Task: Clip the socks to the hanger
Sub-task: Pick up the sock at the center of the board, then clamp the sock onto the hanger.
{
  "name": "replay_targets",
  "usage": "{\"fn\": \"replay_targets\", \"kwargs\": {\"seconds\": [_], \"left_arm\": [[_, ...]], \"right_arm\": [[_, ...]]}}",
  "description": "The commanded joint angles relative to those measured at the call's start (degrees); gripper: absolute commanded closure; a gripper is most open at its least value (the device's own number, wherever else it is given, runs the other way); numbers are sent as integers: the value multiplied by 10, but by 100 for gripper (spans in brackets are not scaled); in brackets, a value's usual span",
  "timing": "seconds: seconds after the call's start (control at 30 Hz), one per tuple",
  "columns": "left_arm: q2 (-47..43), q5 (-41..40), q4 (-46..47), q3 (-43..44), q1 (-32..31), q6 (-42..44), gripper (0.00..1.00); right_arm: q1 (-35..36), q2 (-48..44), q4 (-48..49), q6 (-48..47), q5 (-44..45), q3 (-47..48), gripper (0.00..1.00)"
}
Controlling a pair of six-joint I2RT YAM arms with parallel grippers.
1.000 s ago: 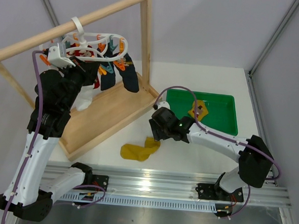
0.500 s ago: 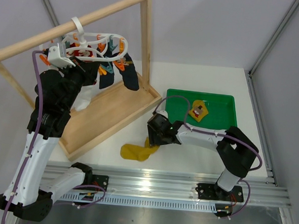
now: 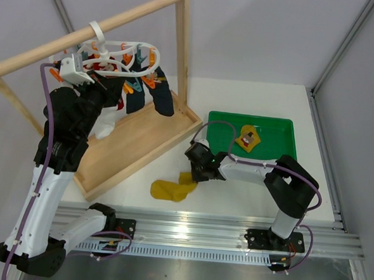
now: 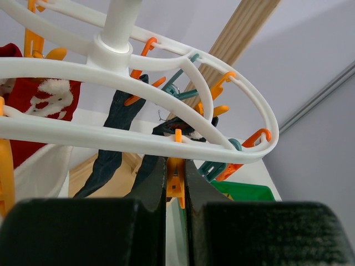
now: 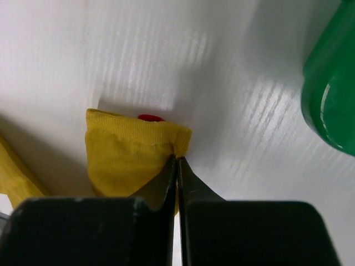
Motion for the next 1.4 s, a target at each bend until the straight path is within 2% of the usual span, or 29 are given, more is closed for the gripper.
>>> {"fn": "replay_targets", "kwargs": {"seconds": [0.0, 0.07, 0.13, 0.17, 0.27, 0.43, 0.53, 0.67, 0.97, 1.37], "left_arm": [[-4, -4, -6, -7, -2, 6, 96], [-4, -3, -8, -4, -2, 6, 96], [-5, -3, -10, -1, -2, 6, 96], [-6, -3, -11, -1, -1, 5, 96], [-6, -1, -15, 5, -2, 1, 96], [-5, 3, -24, 19, -2, -3, 96], [-5, 7, -32, 25, -2, -8, 97], [-4, 14, -35, 26, -2, -18, 97], [4, 19, -47, 30, -2, -33, 97], [9, 1, -54, 27, -2, -53, 98]], "right_arm": [[6, -12, 25, -63, 6, -12, 100], [9, -63, 58, -102, 38, -13, 100], [12, -130, 91, -182, 50, -13, 100], [17, -152, 130, -238, 63, -10, 100], [21, -215, 222, -308, 50, -5, 100], [27, -241, 326, -413, -13, 27, 100], [27, -225, 337, -448, -47, 68, 100], [32, -196, 359, -476, -63, 112, 100], [47, -120, 438, -497, -37, 191, 100], [76, -74, 519, -469, 28, 234, 100]]}}
